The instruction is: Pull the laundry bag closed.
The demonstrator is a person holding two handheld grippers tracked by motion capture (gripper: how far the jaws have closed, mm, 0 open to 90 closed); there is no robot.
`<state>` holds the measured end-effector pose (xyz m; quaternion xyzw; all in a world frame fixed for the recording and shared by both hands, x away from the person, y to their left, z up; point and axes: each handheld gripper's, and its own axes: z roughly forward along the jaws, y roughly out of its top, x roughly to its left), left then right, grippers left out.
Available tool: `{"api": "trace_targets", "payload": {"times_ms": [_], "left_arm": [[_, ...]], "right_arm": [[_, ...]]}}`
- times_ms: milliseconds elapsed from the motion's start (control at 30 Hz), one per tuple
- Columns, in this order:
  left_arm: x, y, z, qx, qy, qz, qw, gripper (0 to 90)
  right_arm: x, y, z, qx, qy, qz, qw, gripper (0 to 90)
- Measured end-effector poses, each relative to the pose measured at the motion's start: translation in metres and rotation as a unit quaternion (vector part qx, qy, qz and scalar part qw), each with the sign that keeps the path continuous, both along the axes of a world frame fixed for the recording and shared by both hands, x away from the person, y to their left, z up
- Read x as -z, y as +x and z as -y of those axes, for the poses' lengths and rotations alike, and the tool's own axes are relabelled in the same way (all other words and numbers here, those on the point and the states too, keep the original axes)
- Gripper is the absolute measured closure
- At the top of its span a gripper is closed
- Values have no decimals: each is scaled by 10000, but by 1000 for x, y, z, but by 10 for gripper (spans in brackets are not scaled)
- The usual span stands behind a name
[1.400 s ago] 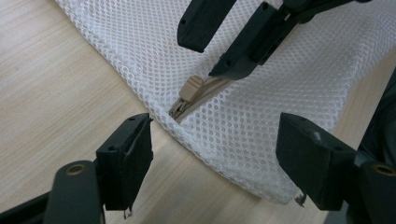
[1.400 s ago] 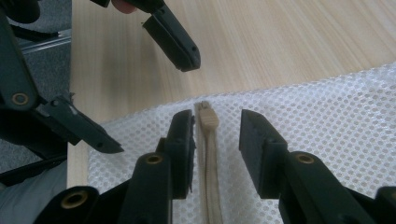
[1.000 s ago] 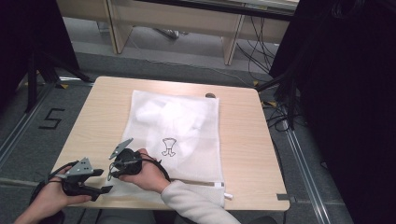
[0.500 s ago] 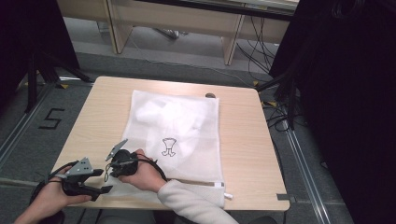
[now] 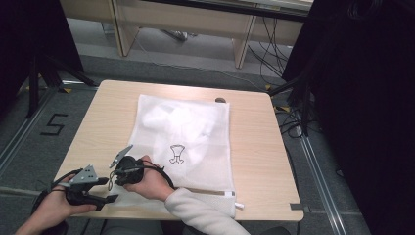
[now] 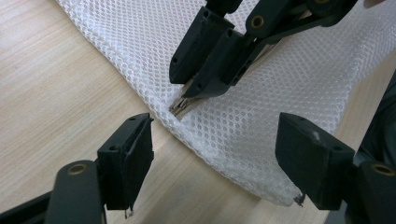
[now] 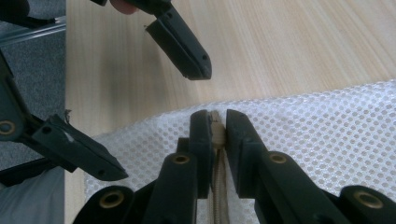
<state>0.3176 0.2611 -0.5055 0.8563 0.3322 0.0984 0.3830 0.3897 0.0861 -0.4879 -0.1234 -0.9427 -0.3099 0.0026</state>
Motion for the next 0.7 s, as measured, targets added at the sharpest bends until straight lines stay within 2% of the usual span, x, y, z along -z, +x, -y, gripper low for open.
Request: {"api": "trace_targets", "payload": {"times_ms": [133,167,267,300,400,467,533,567,600,633,667,700], "left_arm": [[0,0,0,14,1,21,10000,270],[1,0,1,-51,-86,17,9999,270],[0,0,0,16,4,7,10000,270],[0,0,0,6,-3,-2,10000,270],[0,0,0,5,1,-4,10000,272],[1,-1,1,-56,-44,-60,10000,274],[0,0,0,-7,-14,-21,10000,276],[1,0,1,-65,-3,-46,10000,277],[1,0,1,-48,-5,-45,10000,282],[1,-1,2,-31,-67,-42,10000,285],[0,0,1,61,8,26,10000,289],[0,1,1,30,27,32,10000,294]], "right_arm": [[7,1,-2,14,26,-113,9999,775],[7,1,-2,14,26,-113,9999,775],[9,3,-2,32,27,-53,10000,733],[8,3,-1,116,-9,-112,9999,734],[9,4,-1,73,-18,-205,9998,803],[8,3,-1,55,-51,-189,9998,818],[7,3,-1,34,-42,-198,9998,819],[6,1,-1,163,-56,-320,9993,819],[4,3,0,91,29,-227,9997,819],[3,2,1,121,19,-258,9996,820],[3,2,1,121,19,-258,9996,820],[-2,2,2,78,49,-194,9998,820]]}}
